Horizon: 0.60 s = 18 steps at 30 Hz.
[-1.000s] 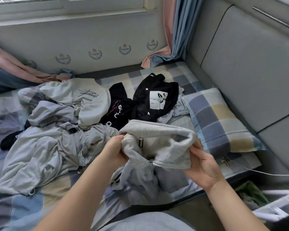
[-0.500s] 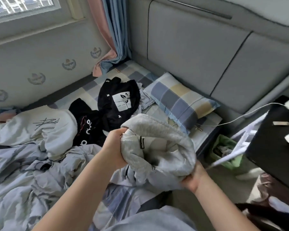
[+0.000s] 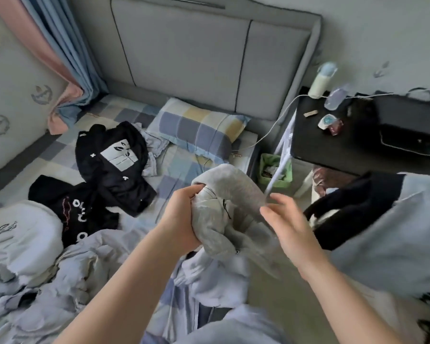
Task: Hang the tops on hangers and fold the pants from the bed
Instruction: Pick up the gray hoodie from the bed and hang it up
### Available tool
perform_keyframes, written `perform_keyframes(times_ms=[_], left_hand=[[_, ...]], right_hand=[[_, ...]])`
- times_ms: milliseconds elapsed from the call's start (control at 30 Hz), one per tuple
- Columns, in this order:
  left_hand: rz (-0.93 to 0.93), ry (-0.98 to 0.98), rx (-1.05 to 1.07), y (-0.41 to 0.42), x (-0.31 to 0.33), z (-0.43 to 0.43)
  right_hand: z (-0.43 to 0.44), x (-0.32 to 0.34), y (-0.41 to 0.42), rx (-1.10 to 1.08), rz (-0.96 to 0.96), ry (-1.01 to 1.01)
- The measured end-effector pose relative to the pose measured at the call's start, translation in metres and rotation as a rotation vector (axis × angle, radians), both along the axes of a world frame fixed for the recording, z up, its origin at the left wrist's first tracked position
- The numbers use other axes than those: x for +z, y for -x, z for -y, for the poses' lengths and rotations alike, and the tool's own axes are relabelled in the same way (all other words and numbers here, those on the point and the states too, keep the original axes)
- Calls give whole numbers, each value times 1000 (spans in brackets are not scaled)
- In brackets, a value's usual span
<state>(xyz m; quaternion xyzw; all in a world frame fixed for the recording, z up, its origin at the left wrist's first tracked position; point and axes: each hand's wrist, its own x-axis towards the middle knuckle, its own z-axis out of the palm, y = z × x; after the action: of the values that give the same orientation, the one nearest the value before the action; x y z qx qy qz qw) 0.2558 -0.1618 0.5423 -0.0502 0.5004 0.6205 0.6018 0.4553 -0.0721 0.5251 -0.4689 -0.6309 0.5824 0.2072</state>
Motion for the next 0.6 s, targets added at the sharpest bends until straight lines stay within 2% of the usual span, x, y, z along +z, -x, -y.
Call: perform_keyframes(times_ms=[67, 200, 367, 500, 600], left_hand=[[-3, -34, -75, -16, 6, -6], [-28, -57, -314, -57, 12, -21], [28, -121, -646, -114, 11, -52], [-36, -18, -767, -178, 12, -81], [-106, -65, -901, -236, 16, -101]], right_hand=[[15, -3, -13, 37, 98, 39], [49, -16, -49, -71, 156, 22], [60, -10, -124, -448, 103, 130], [66, 12, -195, -773, 66, 92], [70, 30, -243, -949, 40, 67]])
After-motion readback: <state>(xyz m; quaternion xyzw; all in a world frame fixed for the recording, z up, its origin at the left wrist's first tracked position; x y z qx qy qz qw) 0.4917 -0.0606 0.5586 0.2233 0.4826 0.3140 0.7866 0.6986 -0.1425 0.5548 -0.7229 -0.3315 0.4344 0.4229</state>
